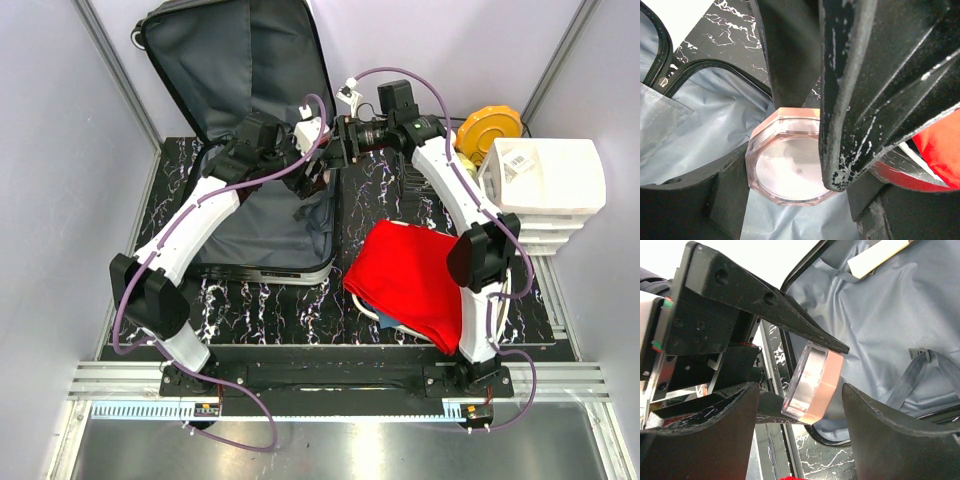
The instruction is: Open, take out, and arrange the luggage
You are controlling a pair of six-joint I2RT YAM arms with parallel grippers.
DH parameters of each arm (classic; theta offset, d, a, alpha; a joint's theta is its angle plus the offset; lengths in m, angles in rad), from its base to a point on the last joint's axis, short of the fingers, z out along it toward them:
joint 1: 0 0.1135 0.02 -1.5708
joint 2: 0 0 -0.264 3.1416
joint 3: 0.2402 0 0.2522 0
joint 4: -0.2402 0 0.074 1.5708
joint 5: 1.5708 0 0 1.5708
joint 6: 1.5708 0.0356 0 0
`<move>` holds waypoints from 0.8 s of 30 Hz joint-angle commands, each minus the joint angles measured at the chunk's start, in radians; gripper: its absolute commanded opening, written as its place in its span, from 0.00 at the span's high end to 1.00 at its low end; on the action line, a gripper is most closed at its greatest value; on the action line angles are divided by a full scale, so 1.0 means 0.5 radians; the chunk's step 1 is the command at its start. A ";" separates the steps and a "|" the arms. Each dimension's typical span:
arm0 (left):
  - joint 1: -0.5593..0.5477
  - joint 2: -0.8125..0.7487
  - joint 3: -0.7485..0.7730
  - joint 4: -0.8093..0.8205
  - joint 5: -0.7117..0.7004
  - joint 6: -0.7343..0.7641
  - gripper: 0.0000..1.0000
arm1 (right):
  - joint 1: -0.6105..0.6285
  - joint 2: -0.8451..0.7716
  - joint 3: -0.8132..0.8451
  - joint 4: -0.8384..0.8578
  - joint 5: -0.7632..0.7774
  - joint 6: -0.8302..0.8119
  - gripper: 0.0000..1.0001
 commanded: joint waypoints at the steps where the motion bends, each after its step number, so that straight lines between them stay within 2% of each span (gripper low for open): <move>1: -0.006 -0.013 0.092 0.169 -0.059 0.015 0.56 | 0.022 0.091 0.197 -0.193 -0.014 -0.057 0.24; 4: -0.009 -0.013 0.092 0.182 -0.078 0.018 0.55 | 0.018 0.146 0.298 -0.289 0.029 -0.078 0.25; 6: -0.009 -0.013 0.089 0.185 -0.090 0.012 0.55 | 0.022 0.162 0.351 -0.313 0.013 -0.091 0.30; 7: -0.006 -0.010 0.089 0.185 -0.093 0.012 0.55 | 0.019 0.174 0.363 -0.329 0.007 -0.100 0.38; 9: -0.006 -0.007 0.083 0.182 -0.099 0.009 0.55 | 0.019 0.174 0.384 -0.338 -0.008 -0.109 0.45; 10: -0.009 -0.007 0.083 0.185 -0.105 0.009 0.54 | 0.018 0.177 0.394 -0.344 -0.026 -0.121 0.53; 12: -0.009 -0.001 0.086 0.188 -0.114 0.006 0.52 | 0.018 0.177 0.424 -0.356 -0.036 -0.130 0.63; 13: -0.009 0.002 0.092 0.185 -0.121 0.000 0.49 | 0.022 0.180 0.437 -0.369 -0.036 -0.146 0.70; 14: -0.009 0.009 0.098 0.182 -0.130 -0.012 0.38 | 0.019 0.183 0.464 -0.375 -0.039 -0.152 0.75; 18: -0.006 0.012 0.117 0.139 -0.185 -0.052 0.08 | -0.018 0.156 0.532 -0.421 0.007 -0.225 0.92; 20: 0.006 0.009 0.126 0.099 -0.188 -0.068 0.01 | -0.058 0.116 0.550 -0.448 0.065 -0.278 0.96; 22: 0.076 -0.001 0.138 0.044 -0.090 -0.129 0.01 | -0.144 0.058 0.565 -0.491 0.136 -0.330 0.96; 24: 0.220 0.005 0.150 0.031 0.152 -0.276 0.01 | -0.208 0.015 0.593 -0.552 0.179 -0.403 0.98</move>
